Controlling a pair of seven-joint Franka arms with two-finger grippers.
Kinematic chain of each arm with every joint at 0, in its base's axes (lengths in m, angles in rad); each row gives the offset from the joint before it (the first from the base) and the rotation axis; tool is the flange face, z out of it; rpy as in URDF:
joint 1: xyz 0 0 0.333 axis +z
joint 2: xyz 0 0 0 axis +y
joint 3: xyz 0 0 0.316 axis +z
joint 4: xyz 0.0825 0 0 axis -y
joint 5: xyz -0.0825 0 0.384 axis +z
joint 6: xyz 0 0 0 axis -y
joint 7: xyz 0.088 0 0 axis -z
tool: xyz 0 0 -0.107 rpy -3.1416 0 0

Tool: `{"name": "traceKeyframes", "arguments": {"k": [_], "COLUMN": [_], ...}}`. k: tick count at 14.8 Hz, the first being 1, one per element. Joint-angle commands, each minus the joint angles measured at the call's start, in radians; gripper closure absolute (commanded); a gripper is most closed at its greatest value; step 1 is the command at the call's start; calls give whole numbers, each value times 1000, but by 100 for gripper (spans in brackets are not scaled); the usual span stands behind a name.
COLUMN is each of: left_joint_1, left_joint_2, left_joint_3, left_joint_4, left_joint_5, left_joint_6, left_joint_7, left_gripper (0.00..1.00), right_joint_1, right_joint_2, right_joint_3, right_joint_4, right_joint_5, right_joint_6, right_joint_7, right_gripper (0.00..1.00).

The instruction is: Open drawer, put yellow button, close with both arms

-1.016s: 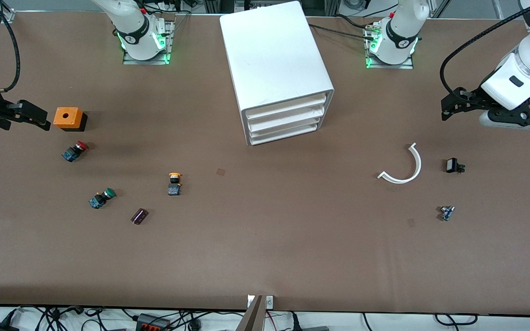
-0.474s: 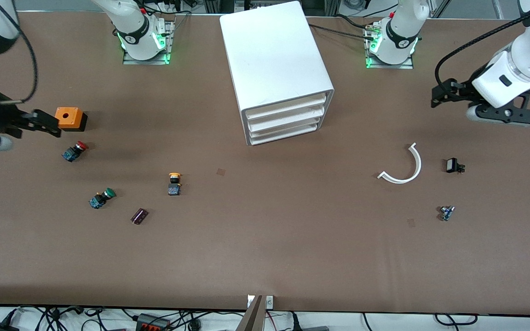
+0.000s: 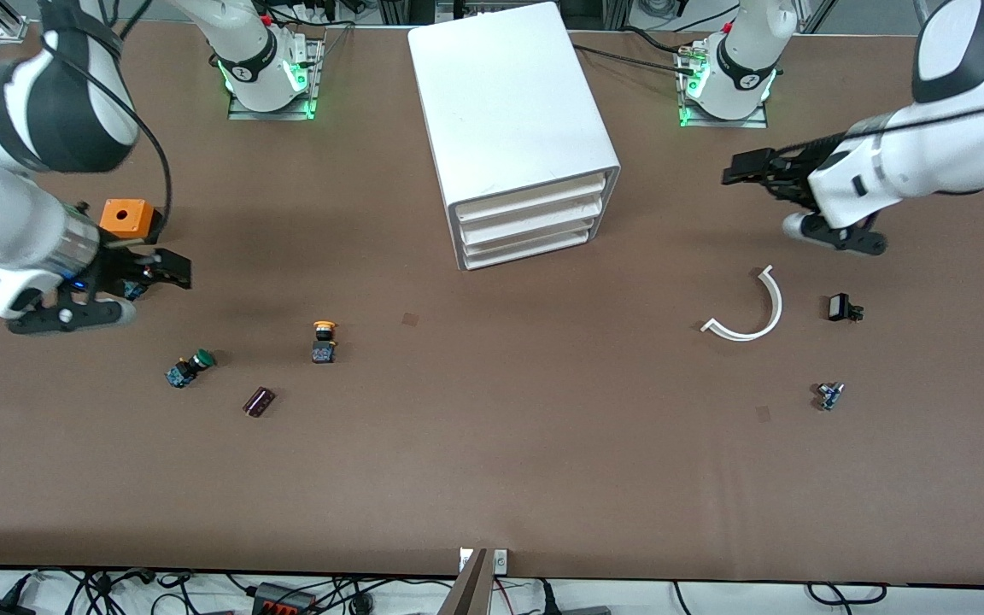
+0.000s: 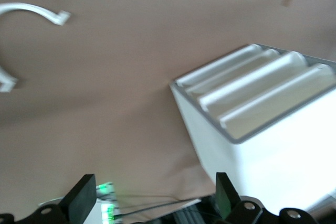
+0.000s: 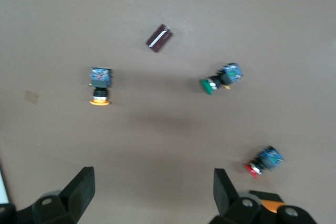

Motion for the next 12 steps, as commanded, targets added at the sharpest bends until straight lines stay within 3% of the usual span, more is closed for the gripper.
{"name": "traceKeyframes", "arguments": {"k": [1,7,12], "left_joint_1": [-8,-17,-58], "left_joint_2": [104,338,352], "left_joint_3": [-15,-27,-38], "left_joint_4": [31,5,-177], "left_joint_5": [-133,-424,-667], "left_joint_6": [-22,59,189], "left_joint_7": [91,523,746], "left_gripper": [0,0,0], "right_joint_1": [37,133,168], "right_joint_2": [52,181,297], "right_joint_3": [-2,-2,-2], "right_joint_4": [3,-3,1], "right_joint_5": [27,24,19], "right_joint_6": [43,136,267], "right_joint_7": [0,87,89], "right_gripper": [0,0,0]}}
